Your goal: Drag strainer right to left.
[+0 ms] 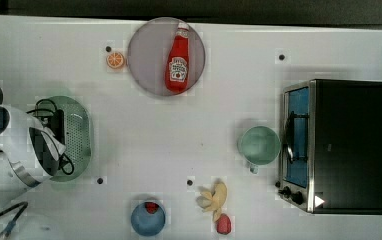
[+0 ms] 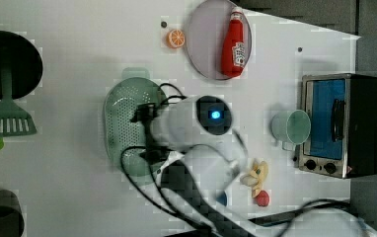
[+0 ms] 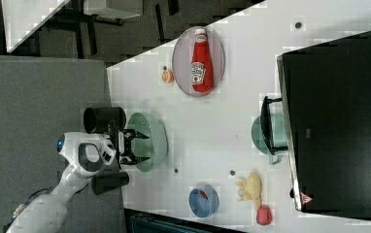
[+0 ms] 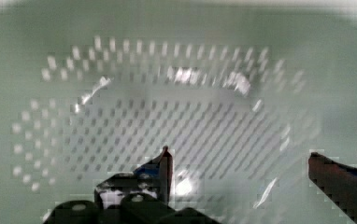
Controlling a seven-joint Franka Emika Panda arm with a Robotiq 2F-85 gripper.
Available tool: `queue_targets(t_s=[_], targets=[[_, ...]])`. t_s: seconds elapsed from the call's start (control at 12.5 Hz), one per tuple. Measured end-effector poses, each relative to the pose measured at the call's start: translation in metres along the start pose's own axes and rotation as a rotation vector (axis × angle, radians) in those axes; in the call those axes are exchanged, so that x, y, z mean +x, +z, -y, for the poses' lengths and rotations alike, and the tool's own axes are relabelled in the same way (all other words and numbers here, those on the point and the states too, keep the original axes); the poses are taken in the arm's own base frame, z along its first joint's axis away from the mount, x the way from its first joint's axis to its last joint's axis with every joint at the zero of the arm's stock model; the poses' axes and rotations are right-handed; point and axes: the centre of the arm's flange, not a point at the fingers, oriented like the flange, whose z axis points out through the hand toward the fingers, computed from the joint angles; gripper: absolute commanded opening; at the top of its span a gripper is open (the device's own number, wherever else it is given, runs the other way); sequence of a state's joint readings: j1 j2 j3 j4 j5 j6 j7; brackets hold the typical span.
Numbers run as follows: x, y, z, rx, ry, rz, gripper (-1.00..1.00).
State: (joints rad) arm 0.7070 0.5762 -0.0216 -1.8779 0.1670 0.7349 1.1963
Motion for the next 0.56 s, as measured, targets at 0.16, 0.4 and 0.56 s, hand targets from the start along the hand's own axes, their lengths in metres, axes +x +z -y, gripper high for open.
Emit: queue_targets(t_s=[0.16, 0.4, 0.56], targets=[[0.029, -0.054, 0.001, -0.008, -0.076, -0.02, 1.0], [0.104, -0.19, 0.0, 0.052, -0.226, -0.004, 1.0], [0.185, -0.3, -0.008, 0.195, -0.301, 0.01, 1.0]])
